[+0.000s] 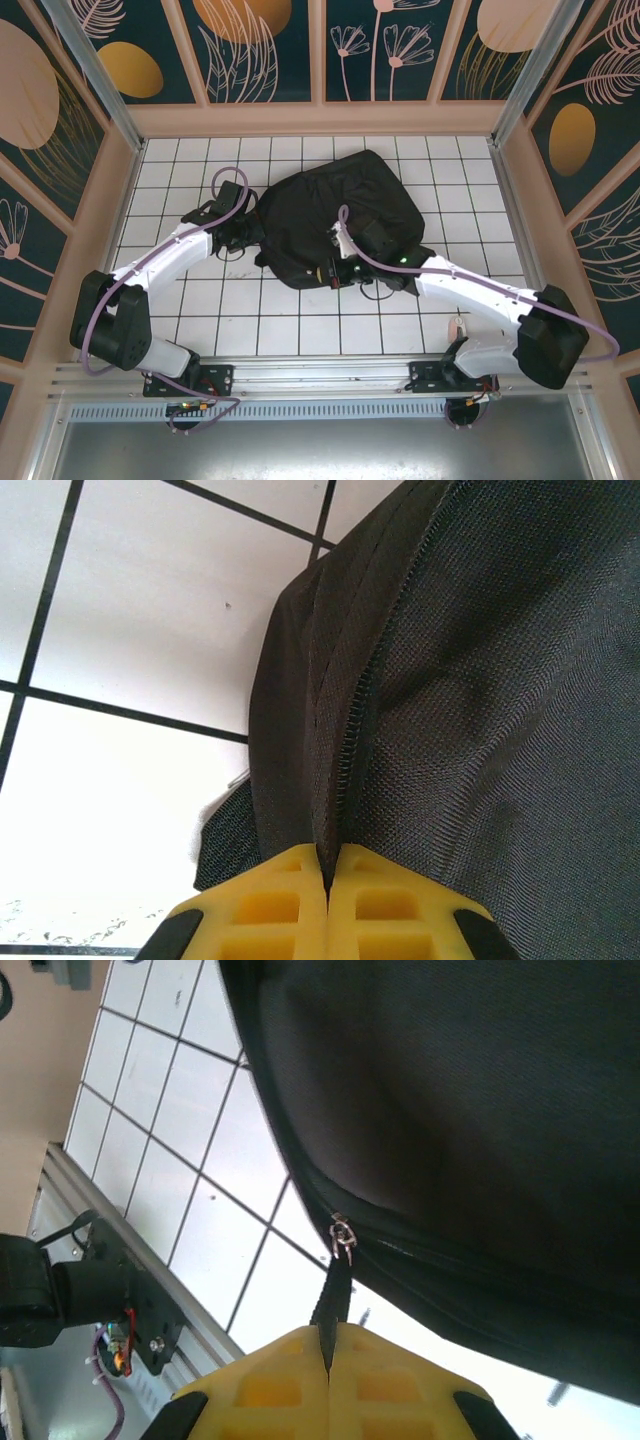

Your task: Pack the student bag

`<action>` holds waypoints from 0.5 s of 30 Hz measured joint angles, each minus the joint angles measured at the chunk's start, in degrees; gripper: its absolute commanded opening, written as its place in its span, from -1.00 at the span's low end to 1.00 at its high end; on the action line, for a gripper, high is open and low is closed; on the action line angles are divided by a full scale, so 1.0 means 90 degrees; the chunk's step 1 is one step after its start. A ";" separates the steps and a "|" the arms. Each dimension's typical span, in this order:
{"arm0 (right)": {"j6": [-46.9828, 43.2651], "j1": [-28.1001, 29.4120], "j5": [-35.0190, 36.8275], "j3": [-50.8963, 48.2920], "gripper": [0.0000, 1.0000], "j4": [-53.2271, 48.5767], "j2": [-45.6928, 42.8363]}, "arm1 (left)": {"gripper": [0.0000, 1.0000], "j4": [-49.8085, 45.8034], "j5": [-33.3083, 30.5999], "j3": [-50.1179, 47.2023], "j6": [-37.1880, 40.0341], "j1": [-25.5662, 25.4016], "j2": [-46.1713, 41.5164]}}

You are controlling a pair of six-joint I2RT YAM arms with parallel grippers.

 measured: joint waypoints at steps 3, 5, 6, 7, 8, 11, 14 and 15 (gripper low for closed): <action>0.0000 -0.0211 0.0129 -0.0131 -1.00 -0.0182 -0.0301 | -1.00 0.0000 -0.0044 0.0000 0.0027 0.0000 0.0000; -0.0002 -0.0347 0.0211 -0.0189 -1.00 -0.0301 -0.0488 | -1.00 -0.0002 -0.0066 0.0000 0.0046 0.0000 -0.0002; -0.0002 -0.0386 0.0253 -0.0204 -1.00 -0.0362 -0.0546 | -1.00 -0.0002 -0.0075 0.0000 0.0049 0.0000 -0.0005; -0.0005 -0.0447 0.0308 -0.0219 -1.00 -0.0435 -0.0602 | -1.00 -0.0002 -0.0090 0.0000 0.0049 0.0000 -0.0010; -0.0005 -0.0495 0.0347 -0.0236 -1.00 -0.0486 -0.0636 | -1.00 -0.0002 -0.0090 0.0000 0.0049 0.0000 -0.0015; -0.0005 -0.0644 0.0481 -0.0311 -1.00 -0.0629 -0.0714 | -1.00 -0.0007 -0.0092 0.0000 0.0051 0.0002 -0.0032; 0.0002 -0.0765 0.0627 -0.0372 -1.00 -0.0767 -0.0789 | -1.00 -0.0017 -0.0092 0.0000 0.0051 0.0002 -0.0044; 0.0005 -0.0794 0.0658 -0.0391 -1.00 -0.0782 -0.0821 | -1.00 -0.0017 -0.0090 0.0000 0.0051 0.0005 -0.0044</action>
